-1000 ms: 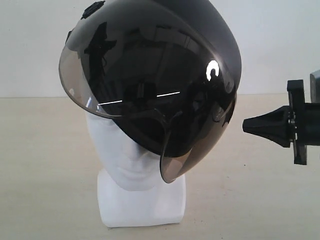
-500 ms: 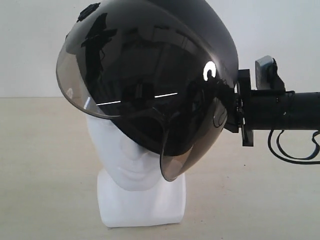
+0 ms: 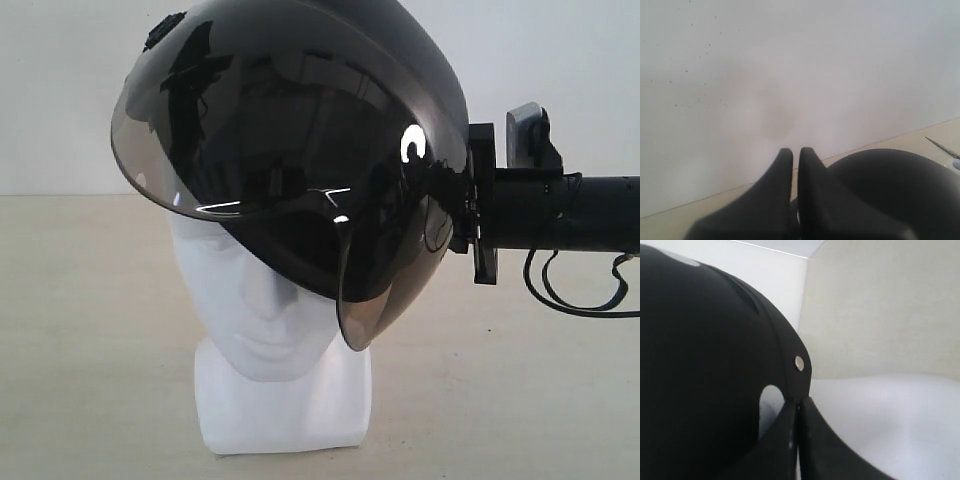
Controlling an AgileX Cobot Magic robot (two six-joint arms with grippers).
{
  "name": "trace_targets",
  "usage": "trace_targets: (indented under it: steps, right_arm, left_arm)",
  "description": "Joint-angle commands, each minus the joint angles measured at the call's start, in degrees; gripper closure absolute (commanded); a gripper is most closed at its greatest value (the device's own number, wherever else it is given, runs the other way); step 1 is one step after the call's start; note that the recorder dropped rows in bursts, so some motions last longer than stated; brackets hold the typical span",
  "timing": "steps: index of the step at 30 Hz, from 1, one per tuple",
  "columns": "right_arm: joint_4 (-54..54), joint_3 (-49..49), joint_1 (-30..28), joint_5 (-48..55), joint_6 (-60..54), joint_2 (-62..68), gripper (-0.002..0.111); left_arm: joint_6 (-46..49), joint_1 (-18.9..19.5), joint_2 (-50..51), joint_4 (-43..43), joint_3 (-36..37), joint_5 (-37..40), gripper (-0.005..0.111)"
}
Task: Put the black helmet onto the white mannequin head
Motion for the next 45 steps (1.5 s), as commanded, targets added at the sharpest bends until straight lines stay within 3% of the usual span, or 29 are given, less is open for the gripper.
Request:
trace_targets:
  steps: [1,10,15,20,37,41,45]
  right_arm:
    - [0.67,-0.46,0.64,0.90,-0.56,-0.26,0.108]
    - [0.57,-0.46,0.64,0.90,-0.56,-0.26,0.108]
    - [0.46,-0.46,0.64,0.90,-0.56,-0.26,0.108]
    - [0.33,-0.46,0.64,0.90,-0.92,-0.26,0.108]
    - [-0.55,-0.46,0.64,0.90,-1.63,-0.26,0.108]
    - [-0.80,-0.46,0.64,0.90,-1.63,-0.26,0.108]
    - [-0.94,-0.46,0.64,0.90,-1.63,-0.26,0.108]
  left_arm:
    - [0.00,0.15,1.66,-1.86,-0.29,1.44,0.102]
    - [0.00,0.16,0.72,-0.67,-0.29,11.03,0.102]
    - [-0.39,0.58,-1.89,3.49,-0.29,12.18,0.102]
    - [-0.51,2.37,-3.33,7.52,-0.29,18.86,0.102]
    - [2.86,3.83,-0.32,8.90,0.94,22.68,0.102]
    - [8.62,5.97,-1.49,3.08,1.44,27.51,0.102]
    - [16.48,9.35,-6.51,-8.34,6.20,20.76,0.102]
